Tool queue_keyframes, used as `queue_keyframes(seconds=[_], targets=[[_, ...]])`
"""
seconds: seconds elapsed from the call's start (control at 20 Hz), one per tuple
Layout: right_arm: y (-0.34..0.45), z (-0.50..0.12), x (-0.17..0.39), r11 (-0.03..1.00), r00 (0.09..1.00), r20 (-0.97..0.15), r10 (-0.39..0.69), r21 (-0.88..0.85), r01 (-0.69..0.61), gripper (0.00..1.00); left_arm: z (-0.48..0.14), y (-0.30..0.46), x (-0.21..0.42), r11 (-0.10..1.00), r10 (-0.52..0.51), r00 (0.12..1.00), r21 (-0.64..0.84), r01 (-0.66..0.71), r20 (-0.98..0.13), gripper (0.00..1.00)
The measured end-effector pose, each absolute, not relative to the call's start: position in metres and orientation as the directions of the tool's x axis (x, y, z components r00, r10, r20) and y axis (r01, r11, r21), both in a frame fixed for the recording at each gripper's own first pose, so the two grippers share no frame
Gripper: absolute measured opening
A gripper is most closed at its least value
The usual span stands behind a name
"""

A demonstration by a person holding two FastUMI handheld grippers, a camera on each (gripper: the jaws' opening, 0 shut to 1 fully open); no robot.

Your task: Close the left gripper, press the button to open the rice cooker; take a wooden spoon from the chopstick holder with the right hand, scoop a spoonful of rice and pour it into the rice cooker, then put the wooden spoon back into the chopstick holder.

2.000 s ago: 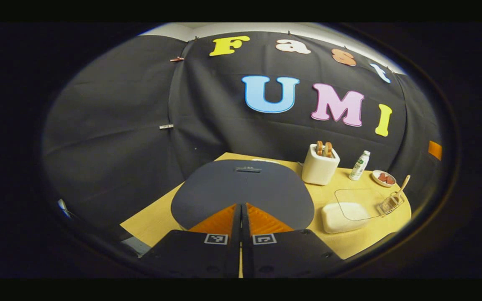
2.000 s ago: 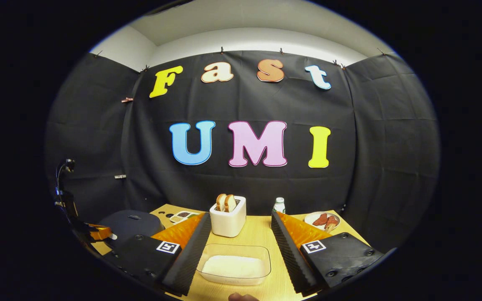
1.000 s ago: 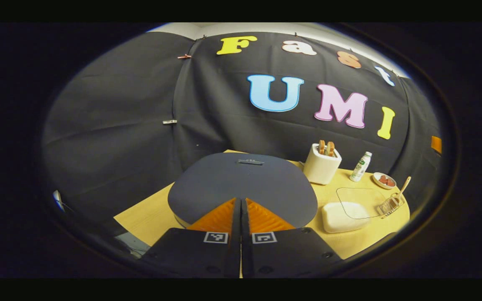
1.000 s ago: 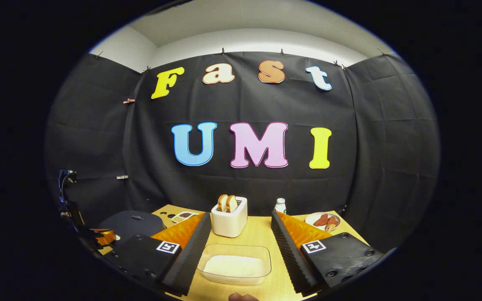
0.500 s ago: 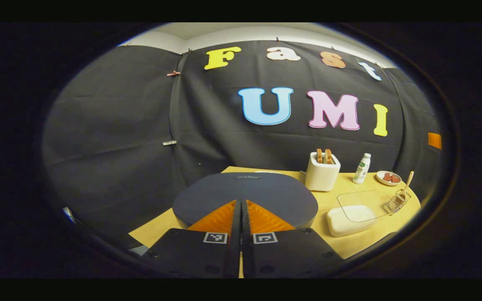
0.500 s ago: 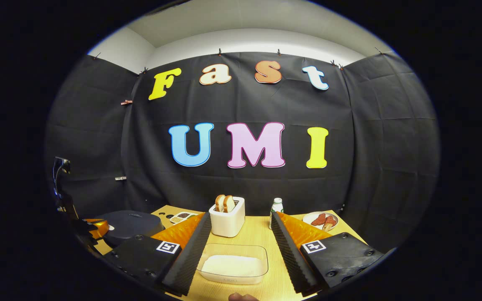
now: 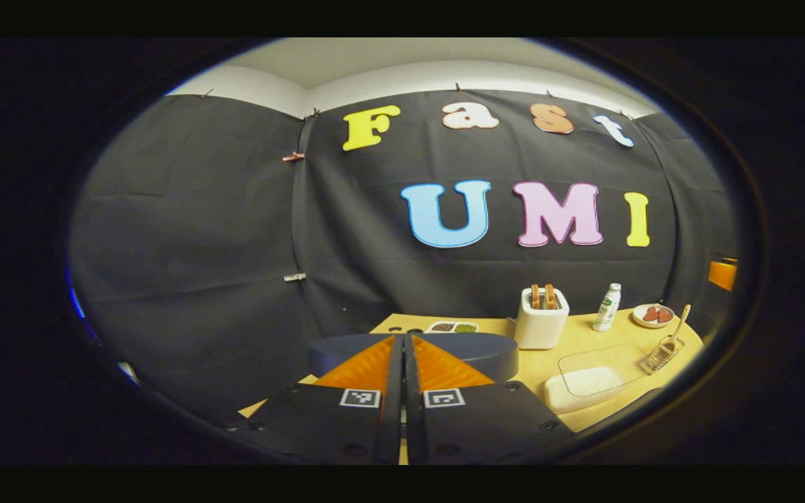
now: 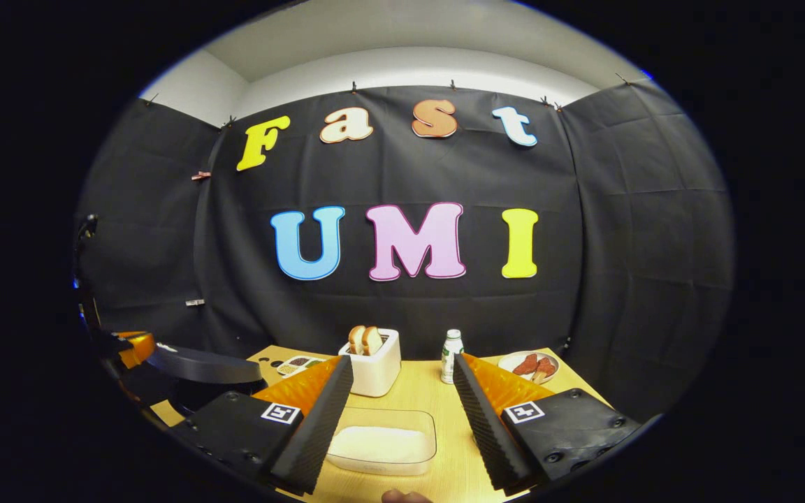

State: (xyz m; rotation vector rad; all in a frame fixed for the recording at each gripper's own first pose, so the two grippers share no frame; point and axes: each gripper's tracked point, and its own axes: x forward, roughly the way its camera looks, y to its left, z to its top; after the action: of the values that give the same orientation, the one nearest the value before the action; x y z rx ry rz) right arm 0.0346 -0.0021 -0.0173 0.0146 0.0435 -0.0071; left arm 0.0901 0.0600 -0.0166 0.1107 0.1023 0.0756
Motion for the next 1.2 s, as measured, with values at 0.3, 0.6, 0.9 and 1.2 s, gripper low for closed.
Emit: queue_keyframes(seconds=[0.3,0.6,0.9,1.2], targets=[[-0.037,-0.027,0.038,0.998,0.996,-0.066,-0.055,0.03,0.057,0.9,-0.011,0.054,0.074,0.992,0.1,0.991,0.084,-0.093,-0.092,0.16],[-0.069,-0.044,0.046,0.991,0.988,-0.115,-0.099,0.079,0.108,0.94,0.004,0.045,0.058,0.989,0.108,0.993,0.106,-0.103,-0.041,0.28],[-0.106,-0.059,0.066,0.987,0.978,-0.154,-0.141,0.056,0.151,0.94,0.007,0.038,0.047,0.987,0.123,0.992,0.113,-0.118,-0.039,0.75],[-0.143,-0.084,0.091,0.983,0.964,-0.208,-0.166,0.044,0.178,0.94,0.012,0.037,0.031,0.982,0.156,0.987,0.111,-0.151,-0.038,0.84]])
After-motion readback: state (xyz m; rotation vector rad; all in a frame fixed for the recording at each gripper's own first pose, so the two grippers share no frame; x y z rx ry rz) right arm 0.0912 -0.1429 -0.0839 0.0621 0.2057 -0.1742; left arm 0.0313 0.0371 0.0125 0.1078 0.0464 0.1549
